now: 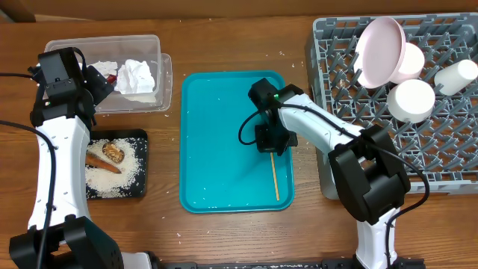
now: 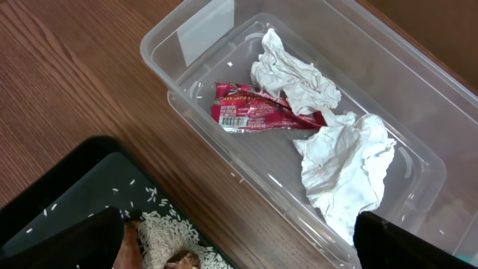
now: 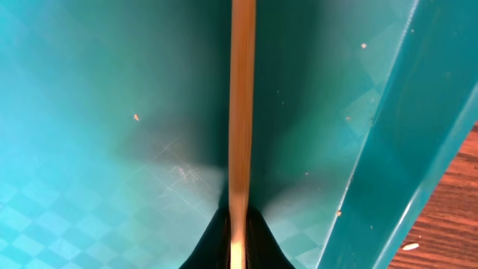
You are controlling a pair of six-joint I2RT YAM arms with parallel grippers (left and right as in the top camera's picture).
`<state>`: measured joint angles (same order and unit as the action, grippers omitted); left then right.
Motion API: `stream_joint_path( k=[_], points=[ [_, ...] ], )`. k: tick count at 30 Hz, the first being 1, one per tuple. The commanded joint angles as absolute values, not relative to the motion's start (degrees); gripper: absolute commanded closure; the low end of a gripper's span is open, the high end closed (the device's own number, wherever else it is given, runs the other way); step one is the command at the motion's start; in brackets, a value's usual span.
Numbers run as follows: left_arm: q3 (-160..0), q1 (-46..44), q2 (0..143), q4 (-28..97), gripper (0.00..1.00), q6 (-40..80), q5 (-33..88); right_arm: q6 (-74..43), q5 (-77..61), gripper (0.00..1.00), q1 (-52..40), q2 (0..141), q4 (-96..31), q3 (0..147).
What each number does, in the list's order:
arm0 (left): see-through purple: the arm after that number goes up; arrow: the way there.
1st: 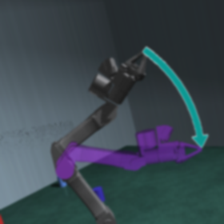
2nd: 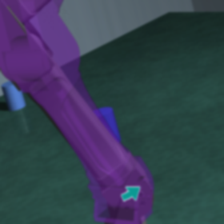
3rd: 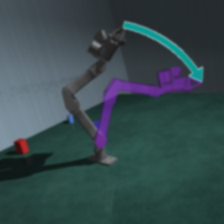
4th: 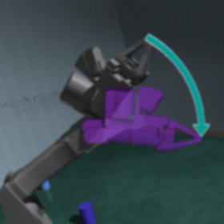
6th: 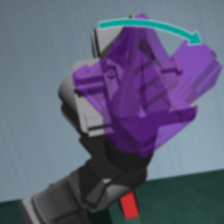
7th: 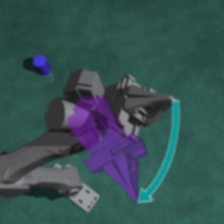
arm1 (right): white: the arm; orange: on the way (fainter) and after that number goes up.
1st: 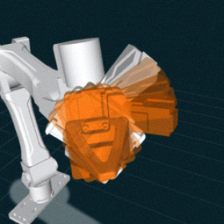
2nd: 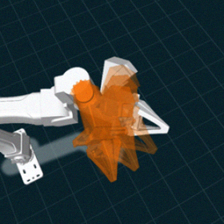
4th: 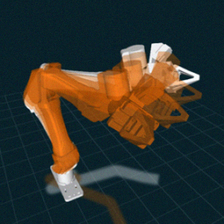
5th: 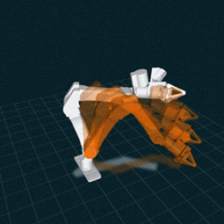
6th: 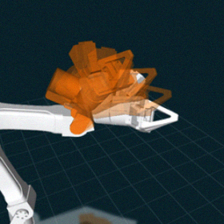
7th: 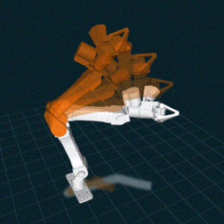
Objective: Sort waste into correct bins and load items into the dishwasher
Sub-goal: 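Lift the wooden stick and carry it to the rack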
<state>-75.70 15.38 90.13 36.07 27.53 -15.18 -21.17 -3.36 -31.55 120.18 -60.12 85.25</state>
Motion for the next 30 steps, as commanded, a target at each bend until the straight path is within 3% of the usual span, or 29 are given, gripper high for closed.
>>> stream_joint_path(
  k=[1,9,17,23,30],
  points=[
    [-76.07,15.35,90.63,36.05,0.0,28.51,-15.14,-21.5,-2.57,0.96,-31.53,119.59,-61.04,87.02],
    [-76.07,15.35,90.63,36.05,0.0,28.51,-15.16,-21.23,-1.06,0.96,-25.56,116.09,-73.19,103.5],
    [-76.07,15.35,90.63,36.05,0.0,28.51,-15.14,-13.8,1.21,0.96,-12.27,108.62,-82.08,119.07],
    [-76.07,15.35,90.63,36.05,0.0,28.51,-15.16,-0.64,-6.31,0.96,-3.92,106.59,-76.77,119.09],
    [-76.07,15.35,90.63,36.05,0.0,28.51,-15.16,0.47,-5.63,0.96,-2.17,106.89,-63.11,113.75]
  ],
)
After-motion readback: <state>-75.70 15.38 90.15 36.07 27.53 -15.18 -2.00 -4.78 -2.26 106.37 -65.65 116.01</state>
